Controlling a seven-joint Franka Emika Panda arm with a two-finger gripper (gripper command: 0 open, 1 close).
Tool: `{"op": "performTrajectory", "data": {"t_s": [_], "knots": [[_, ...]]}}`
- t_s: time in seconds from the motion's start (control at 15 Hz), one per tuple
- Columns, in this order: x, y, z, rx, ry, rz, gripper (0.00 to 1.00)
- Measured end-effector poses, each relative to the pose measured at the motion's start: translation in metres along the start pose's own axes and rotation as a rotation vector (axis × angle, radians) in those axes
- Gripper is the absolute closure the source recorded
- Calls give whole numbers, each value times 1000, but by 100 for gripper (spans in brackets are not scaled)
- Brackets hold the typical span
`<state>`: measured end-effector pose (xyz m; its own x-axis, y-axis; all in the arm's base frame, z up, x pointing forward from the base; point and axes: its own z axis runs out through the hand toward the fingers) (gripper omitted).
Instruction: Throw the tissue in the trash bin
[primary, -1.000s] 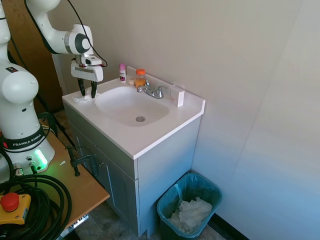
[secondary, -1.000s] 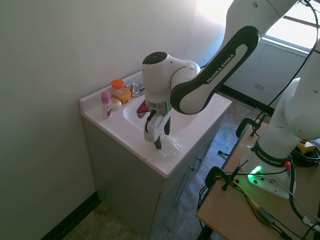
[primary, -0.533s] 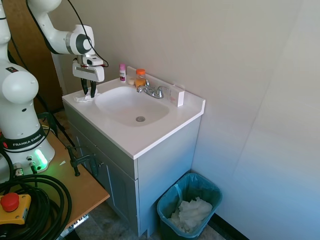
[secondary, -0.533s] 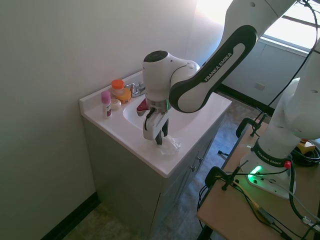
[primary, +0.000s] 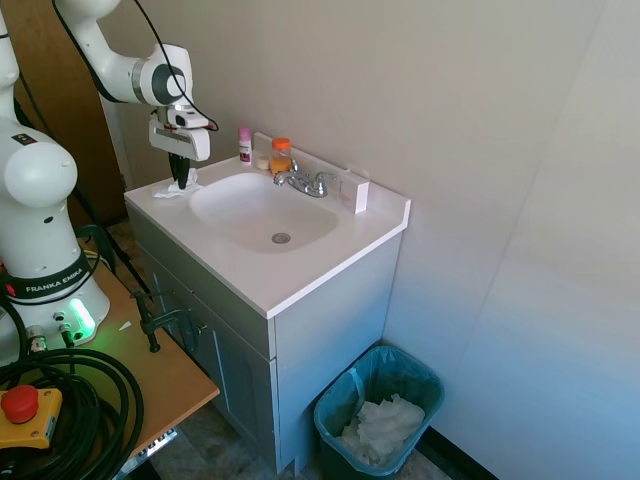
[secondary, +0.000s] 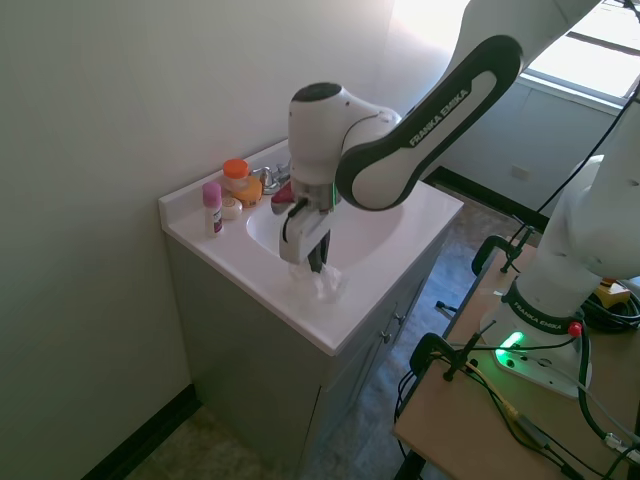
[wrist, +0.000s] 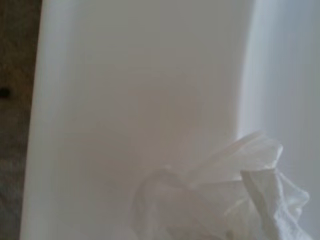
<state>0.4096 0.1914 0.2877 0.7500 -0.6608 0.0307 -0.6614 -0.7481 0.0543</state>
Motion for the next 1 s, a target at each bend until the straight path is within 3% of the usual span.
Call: {"op": "performTrajectory", "data": {"t_s": [0.27, 0.53, 0.73, 1.0], "knots": [[65, 39, -104, 175, 118, 178, 100], [168, 124, -162, 307, 210, 446, 100], [236, 198, -165, 387, 278, 653, 100], [303, 290, -121, 431, 305, 941, 100]]}}
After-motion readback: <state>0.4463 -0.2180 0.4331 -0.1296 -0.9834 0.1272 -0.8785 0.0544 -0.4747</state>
